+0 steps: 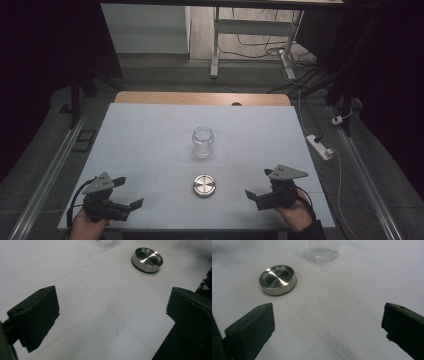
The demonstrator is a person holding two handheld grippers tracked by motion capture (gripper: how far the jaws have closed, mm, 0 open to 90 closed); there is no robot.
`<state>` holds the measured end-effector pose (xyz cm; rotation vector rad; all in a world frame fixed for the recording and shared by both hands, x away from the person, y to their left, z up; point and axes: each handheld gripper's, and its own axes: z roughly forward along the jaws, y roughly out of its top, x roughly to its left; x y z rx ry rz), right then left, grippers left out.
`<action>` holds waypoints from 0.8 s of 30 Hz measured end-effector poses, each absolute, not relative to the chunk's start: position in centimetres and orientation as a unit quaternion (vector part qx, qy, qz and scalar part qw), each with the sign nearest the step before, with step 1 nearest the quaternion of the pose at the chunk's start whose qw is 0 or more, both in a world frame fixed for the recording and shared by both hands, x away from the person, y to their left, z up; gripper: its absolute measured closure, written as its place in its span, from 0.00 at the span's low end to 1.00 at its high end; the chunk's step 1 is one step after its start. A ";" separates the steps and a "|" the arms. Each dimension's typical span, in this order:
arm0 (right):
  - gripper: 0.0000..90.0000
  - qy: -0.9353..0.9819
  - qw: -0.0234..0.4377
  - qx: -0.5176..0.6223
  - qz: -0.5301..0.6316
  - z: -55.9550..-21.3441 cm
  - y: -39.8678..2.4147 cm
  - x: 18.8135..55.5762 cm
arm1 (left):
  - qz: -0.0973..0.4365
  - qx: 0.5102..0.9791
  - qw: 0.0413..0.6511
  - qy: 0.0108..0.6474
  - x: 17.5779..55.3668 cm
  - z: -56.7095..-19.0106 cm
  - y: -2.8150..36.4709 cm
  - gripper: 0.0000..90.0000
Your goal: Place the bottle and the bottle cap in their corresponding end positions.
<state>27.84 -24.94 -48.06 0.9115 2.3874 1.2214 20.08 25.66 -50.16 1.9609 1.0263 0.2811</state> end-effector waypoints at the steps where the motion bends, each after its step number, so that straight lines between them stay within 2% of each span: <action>1: 0.00 0.831 0.157 0.323 0.426 -48.1 -25.3 27.7 | 0.113 0.788 0.439 0.417 19.9 -50.3 25.9 0.00; 15: 0.00 0.816 0.174 0.384 0.396 -49.3 -29.5 26.0 | 0.115 0.780 0.410 0.459 18.0 -52.0 28.2 0.00; 24: 0.00 0.818 0.168 0.397 0.382 -49.7 -30.2 25.4 | 0.115 0.783 0.393 0.469 17.6 -52.3 28.3 0.00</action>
